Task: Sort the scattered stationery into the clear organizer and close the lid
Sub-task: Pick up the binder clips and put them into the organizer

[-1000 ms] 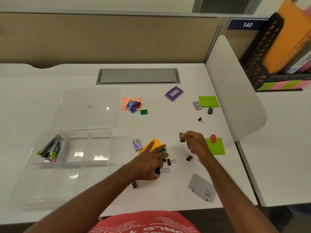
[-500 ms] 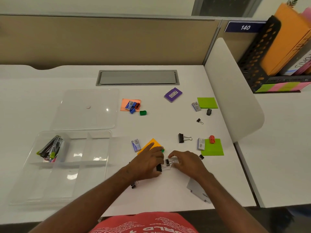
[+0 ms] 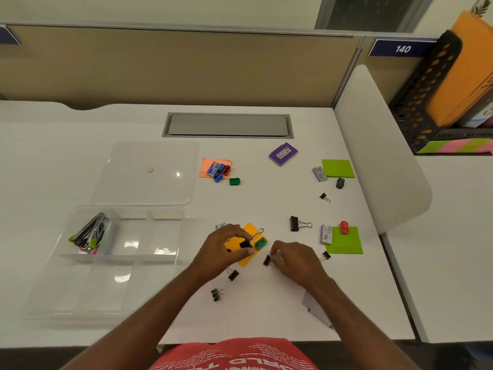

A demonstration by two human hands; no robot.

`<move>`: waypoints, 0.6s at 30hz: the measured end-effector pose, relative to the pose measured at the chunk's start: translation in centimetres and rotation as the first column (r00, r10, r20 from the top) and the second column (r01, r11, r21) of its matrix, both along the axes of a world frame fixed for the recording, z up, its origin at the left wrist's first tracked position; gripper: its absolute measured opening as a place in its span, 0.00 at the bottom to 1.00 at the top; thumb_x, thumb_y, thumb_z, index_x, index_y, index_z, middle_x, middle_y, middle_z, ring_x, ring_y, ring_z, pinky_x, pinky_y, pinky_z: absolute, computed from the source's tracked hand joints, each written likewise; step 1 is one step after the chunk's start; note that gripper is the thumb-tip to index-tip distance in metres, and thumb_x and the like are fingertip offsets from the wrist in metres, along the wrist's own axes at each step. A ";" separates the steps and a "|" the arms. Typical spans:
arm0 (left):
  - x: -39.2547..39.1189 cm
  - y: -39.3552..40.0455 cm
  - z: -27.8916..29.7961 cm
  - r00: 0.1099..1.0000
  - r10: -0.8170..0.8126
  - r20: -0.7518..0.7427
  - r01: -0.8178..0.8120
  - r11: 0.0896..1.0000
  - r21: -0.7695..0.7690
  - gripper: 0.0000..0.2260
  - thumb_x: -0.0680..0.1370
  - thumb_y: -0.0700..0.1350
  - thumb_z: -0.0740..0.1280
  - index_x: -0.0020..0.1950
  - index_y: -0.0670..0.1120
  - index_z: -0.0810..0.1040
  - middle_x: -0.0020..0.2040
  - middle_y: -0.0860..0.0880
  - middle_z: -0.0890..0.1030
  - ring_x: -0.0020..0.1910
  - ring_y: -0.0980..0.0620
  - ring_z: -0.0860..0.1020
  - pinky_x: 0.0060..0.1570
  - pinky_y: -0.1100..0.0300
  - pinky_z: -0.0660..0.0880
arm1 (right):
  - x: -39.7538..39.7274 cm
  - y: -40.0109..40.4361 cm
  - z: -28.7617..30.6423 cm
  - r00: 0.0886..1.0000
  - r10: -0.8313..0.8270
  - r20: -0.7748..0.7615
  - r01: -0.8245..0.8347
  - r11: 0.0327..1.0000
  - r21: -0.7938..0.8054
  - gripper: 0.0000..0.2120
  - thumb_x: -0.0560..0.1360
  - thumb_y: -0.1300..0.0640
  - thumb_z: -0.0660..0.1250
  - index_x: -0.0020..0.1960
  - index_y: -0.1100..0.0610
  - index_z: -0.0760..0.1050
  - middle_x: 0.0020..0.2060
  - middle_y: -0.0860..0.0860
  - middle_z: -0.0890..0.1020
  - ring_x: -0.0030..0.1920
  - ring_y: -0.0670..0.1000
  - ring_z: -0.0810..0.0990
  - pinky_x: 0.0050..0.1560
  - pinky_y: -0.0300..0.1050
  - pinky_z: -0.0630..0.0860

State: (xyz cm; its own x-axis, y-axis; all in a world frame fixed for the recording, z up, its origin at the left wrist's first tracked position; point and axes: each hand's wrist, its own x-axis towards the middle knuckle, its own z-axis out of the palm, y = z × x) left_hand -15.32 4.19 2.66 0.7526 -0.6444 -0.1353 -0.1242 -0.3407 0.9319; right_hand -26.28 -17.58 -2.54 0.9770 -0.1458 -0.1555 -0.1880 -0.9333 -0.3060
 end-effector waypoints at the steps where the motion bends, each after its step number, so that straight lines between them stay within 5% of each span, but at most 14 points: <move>1: 0.3 0.1 0.3 0.996 0.040 -0.078 -0.042 0.999 -0.026 0.09 0.72 0.46 0.78 0.51 0.52 0.84 0.53 0.56 0.84 0.59 0.62 0.78 0.62 0.59 0.72 | 0.1 0.0 0.0 1.000 -0.008 0.012 0.008 1.000 -0.006 0.07 0.78 0.46 0.61 0.52 0.46 0.74 0.43 0.47 0.83 0.44 0.51 0.80 0.38 0.43 0.62; 6: 1.3 1.0 0.8 0.937 0.121 -0.328 -0.149 0.987 -0.061 0.08 0.75 0.43 0.74 0.54 0.49 0.84 0.51 0.50 0.86 0.55 0.53 0.83 0.61 0.53 0.78 | 0.1 0.0 0.3 1.000 -0.012 -0.009 0.013 0.998 0.062 0.11 0.77 0.43 0.63 0.58 0.43 0.74 0.43 0.46 0.82 0.45 0.49 0.79 0.40 0.42 0.62; 11: 1.7 1.5 1.1 0.738 0.068 -0.671 -0.282 0.935 -0.216 0.19 0.72 0.49 0.74 0.60 0.41 0.82 0.59 0.40 0.83 0.61 0.41 0.80 0.61 0.39 0.76 | 0.1 0.4 0.5 0.991 0.088 -0.103 -0.082 0.994 0.066 0.17 0.75 0.39 0.65 0.62 0.40 0.71 0.51 0.44 0.82 0.53 0.48 0.79 0.44 0.42 0.64; 18: 1.7 1.5 1.2 0.625 0.053 -0.779 -0.410 0.871 -0.270 0.16 0.75 0.45 0.69 0.60 0.38 0.81 0.60 0.37 0.82 0.60 0.35 0.80 0.55 0.38 0.79 | 0.8 0.5 0.6 0.984 0.128 -0.121 -0.131 0.991 -0.018 0.12 0.76 0.43 0.63 0.55 0.48 0.70 0.46 0.47 0.82 0.44 0.50 0.79 0.40 0.43 0.66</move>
